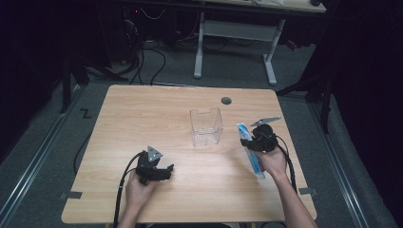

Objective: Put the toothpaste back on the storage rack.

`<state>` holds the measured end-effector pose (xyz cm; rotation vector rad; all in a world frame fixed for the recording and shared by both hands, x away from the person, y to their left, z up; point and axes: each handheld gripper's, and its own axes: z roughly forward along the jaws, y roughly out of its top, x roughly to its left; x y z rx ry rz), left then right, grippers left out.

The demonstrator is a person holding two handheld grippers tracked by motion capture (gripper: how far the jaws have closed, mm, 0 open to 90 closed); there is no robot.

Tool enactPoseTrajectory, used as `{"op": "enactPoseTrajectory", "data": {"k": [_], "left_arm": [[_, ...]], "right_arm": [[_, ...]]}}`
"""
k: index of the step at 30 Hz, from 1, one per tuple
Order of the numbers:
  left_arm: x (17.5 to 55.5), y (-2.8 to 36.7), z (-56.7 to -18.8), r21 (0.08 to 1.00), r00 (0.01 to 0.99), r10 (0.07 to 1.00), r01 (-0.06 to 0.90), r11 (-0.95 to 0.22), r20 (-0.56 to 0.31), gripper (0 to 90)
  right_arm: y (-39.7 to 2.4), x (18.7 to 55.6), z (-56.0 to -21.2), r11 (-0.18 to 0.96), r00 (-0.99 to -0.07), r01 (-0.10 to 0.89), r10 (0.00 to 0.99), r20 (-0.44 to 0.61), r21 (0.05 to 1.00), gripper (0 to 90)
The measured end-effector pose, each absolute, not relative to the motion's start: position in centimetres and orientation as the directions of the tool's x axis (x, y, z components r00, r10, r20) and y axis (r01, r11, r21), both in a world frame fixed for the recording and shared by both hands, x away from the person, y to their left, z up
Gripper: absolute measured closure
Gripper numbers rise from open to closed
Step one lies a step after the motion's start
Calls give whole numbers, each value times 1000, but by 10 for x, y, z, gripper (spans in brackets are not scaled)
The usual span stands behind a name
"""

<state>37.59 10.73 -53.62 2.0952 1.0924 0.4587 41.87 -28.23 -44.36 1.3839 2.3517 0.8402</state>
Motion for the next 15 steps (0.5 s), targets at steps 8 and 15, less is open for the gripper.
{"op": "enactPoseTrajectory", "data": {"k": [8,15], "left_arm": [[376,107,-536,734,578,816,561,-383,-15,193],[376,107,-536,735,577,817,560,-383,-14,193]], "right_arm": [[-280,416,-438,368,-515,677,856,54,637,706],[-281,414,-435,365,-520,668,853,55,648,706]]}}
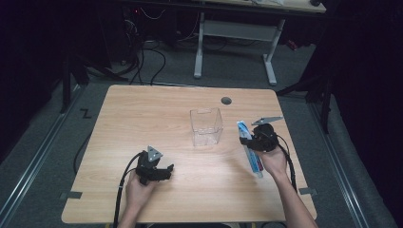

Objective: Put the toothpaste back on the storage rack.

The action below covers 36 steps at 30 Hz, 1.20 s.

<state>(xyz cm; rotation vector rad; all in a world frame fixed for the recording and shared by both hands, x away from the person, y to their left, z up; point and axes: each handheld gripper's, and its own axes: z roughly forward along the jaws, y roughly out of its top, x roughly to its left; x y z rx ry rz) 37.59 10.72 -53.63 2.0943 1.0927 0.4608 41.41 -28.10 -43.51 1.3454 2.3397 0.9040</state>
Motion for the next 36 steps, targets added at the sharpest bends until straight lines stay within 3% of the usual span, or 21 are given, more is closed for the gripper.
{"op": "enactPoseTrajectory", "data": {"k": [36], "left_arm": [[376,107,-536,735,577,816,560,-384,-13,193]], "right_arm": [[-258,417,-400,358,-592,574,803,72,737,708]]}}
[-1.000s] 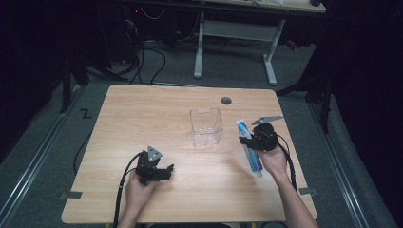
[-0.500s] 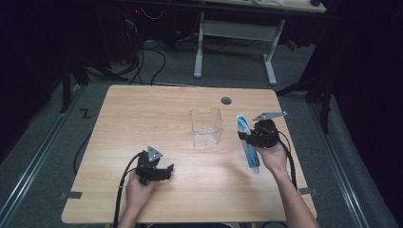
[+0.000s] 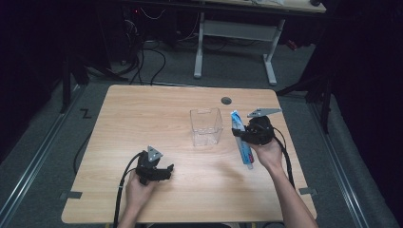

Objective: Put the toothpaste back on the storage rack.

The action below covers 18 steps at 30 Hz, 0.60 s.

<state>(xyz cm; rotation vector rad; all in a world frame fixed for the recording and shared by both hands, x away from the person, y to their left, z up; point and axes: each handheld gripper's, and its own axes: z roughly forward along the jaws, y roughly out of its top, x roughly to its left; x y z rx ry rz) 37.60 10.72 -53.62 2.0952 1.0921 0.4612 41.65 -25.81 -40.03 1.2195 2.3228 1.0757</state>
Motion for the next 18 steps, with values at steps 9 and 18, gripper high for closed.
{"op": "enactPoseTrajectory", "data": {"k": [9,18], "left_arm": [[376,107,-536,735,577,816,560,-384,-13,193],[376,107,-536,735,577,816,560,-383,-14,194]], "right_arm": [[-254,420,-390,348,-603,548,795,70,761,707],[-247,422,-380,356,-624,527,778,67,772,706]]}}
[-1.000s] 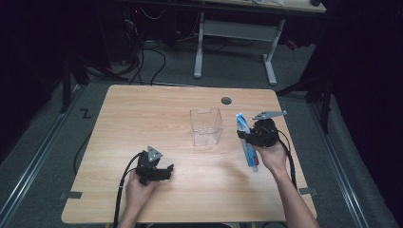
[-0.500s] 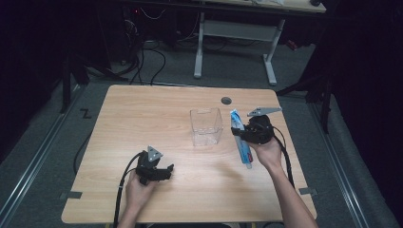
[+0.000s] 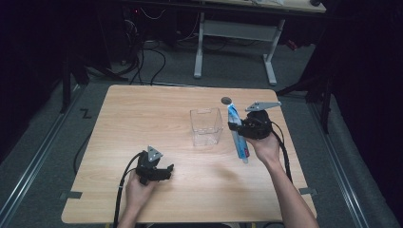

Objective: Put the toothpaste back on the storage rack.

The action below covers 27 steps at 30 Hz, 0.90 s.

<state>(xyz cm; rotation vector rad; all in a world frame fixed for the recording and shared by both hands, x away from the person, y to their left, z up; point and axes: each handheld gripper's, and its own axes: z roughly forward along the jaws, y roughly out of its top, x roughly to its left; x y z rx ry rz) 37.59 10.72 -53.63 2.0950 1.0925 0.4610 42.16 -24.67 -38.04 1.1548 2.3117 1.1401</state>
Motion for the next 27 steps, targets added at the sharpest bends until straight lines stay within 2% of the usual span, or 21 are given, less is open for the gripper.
{"op": "enactPoseTrajectory", "data": {"k": [11,27], "left_arm": [[376,107,-536,734,578,816,561,-384,-15,193],[376,107,-536,735,577,816,560,-383,-14,193]], "right_arm": [[-242,426,-377,336,-630,525,771,92,782,706],[-233,437,-365,338,-634,505,769,76,794,705]]}}
